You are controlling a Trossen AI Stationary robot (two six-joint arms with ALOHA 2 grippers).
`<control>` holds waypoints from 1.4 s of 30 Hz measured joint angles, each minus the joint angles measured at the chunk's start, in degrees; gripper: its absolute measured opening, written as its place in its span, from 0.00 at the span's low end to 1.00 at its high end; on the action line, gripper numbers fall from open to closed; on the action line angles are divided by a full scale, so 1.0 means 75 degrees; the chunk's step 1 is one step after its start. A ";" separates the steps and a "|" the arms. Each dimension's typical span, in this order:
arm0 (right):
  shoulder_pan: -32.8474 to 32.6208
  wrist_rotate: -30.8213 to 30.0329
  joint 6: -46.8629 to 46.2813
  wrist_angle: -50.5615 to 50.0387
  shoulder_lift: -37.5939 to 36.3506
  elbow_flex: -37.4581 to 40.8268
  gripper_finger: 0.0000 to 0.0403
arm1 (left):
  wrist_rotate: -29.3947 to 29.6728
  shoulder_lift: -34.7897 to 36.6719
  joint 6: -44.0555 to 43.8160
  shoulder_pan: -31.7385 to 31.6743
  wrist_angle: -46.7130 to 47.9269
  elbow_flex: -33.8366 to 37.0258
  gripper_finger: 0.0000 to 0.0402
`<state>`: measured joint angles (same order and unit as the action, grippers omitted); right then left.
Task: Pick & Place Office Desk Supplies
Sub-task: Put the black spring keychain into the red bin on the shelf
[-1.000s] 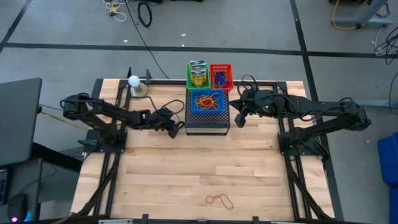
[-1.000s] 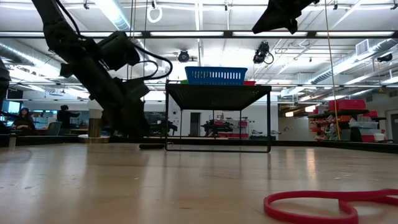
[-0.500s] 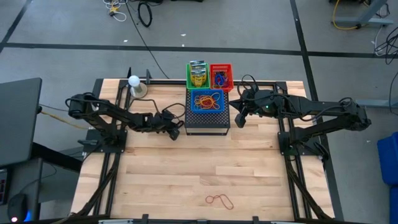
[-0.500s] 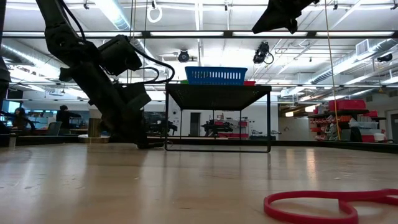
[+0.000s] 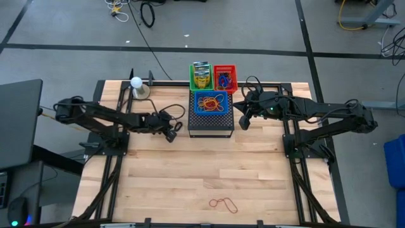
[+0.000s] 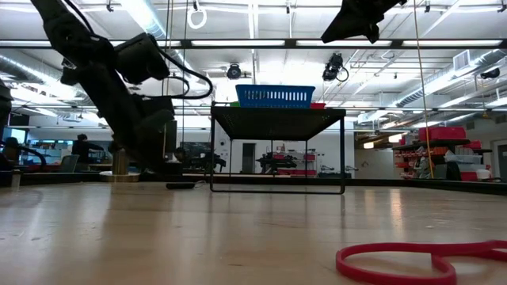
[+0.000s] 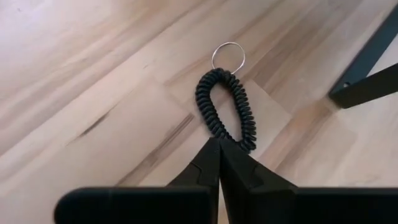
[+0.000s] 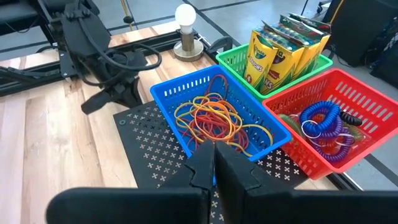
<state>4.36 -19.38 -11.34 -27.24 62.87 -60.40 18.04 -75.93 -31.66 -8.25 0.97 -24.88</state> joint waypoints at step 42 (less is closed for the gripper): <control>-0.0003 0.0084 -0.0482 0.1337 0.0638 -0.0003 0.06 | 0.1589 0.4041 -0.1000 0.0051 -0.2462 -0.0010 0.01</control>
<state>4.34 -18.75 -14.96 -17.21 67.66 -60.42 29.96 -45.62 -39.16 -7.87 -17.49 -24.95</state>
